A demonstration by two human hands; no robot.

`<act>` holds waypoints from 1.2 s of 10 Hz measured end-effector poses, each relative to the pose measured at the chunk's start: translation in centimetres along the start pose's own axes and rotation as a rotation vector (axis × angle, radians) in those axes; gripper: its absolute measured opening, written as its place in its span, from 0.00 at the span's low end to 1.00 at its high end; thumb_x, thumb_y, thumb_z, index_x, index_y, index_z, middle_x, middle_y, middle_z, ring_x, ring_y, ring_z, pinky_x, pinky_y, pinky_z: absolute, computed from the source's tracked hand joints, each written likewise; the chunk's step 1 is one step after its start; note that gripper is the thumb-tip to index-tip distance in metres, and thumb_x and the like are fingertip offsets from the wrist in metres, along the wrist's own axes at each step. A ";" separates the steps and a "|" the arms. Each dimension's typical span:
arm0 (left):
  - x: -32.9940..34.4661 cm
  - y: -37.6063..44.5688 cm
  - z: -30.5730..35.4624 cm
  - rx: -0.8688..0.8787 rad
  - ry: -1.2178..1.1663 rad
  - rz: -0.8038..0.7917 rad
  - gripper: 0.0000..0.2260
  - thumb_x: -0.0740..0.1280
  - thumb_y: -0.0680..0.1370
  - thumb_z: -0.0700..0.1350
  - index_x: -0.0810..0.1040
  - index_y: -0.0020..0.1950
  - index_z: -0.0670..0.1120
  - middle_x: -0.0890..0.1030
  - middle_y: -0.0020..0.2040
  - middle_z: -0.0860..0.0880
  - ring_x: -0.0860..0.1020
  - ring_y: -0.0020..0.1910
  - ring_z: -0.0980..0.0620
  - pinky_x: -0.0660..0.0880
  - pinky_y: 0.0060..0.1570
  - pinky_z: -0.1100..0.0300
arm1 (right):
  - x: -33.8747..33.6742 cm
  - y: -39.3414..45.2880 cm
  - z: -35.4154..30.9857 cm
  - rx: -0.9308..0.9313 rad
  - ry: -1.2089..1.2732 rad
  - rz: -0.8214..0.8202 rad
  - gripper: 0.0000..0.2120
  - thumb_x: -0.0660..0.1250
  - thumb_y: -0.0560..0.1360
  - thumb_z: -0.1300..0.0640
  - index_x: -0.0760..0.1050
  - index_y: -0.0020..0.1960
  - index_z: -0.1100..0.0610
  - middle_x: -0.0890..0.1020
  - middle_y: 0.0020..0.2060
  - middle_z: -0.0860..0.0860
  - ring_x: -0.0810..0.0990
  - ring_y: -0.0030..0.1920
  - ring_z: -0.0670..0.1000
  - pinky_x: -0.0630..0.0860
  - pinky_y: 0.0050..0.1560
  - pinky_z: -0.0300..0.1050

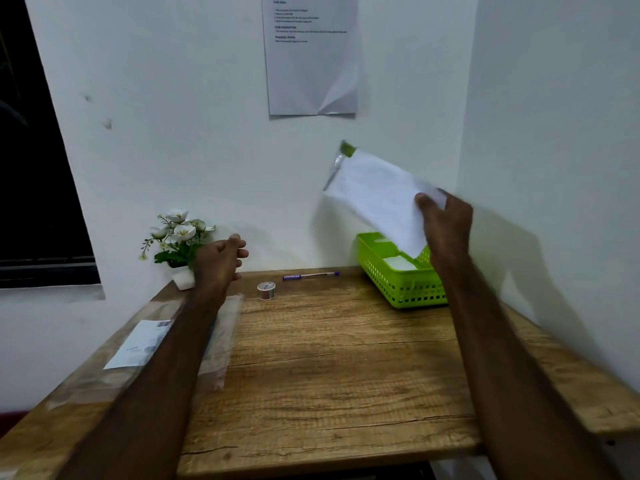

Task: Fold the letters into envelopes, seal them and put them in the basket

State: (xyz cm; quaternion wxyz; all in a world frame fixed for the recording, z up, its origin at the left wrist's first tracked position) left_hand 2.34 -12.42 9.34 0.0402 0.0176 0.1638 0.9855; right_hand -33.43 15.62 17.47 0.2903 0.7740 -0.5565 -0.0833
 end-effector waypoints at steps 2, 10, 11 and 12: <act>0.6 -0.1 0.1 0.066 0.143 -0.024 0.12 0.65 0.82 0.52 0.85 0.48 0.48 0.85 0.43 0.49 0.79 0.39 0.51 0.77 0.36 0.56 | -1.0 -0.9 -3.5 -0.377 -0.420 0.098 0.13 0.67 0.78 0.58 0.85 0.60 0.55 0.86 0.55 0.54 0.84 0.56 0.54 0.73 0.55 0.41; 3.8 -2.3 0.2 0.205 0.514 -0.162 0.15 0.65 0.80 0.55 0.87 0.48 0.47 0.86 0.38 0.53 0.84 0.39 0.53 0.82 0.49 0.49 | 5.0 -3.1 6.4 -0.049 -1.001 -0.657 0.22 0.64 0.74 0.46 0.67 0.25 0.55 0.69 0.30 0.50 0.73 0.39 0.55 0.60 0.31 0.43; 4.0 -2.6 0.3 0.209 0.523 -0.171 0.15 0.66 0.81 0.54 0.87 0.48 0.47 0.86 0.38 0.53 0.83 0.38 0.53 0.82 0.48 0.51 | 4.9 -3.1 7.1 -0.010 -0.977 -0.678 0.24 0.62 0.76 0.43 0.67 0.27 0.56 0.68 0.29 0.50 0.72 0.37 0.55 0.61 0.32 0.44; 3.9 -2.8 0.3 0.194 0.550 -0.152 0.15 0.65 0.81 0.54 0.87 0.47 0.47 0.86 0.39 0.53 0.83 0.38 0.53 0.80 0.46 0.53 | 4.8 -2.7 7.1 0.030 -0.824 -0.623 0.22 0.62 0.77 0.48 0.70 0.29 0.59 0.71 0.28 0.54 0.73 0.37 0.54 0.63 0.33 0.46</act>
Point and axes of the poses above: each hand's wrist, its own y-axis towards the middle knuckle, its own x-axis out of the palm, z = x × y, the point moved 10 cm from there along y, towards the middle knuckle
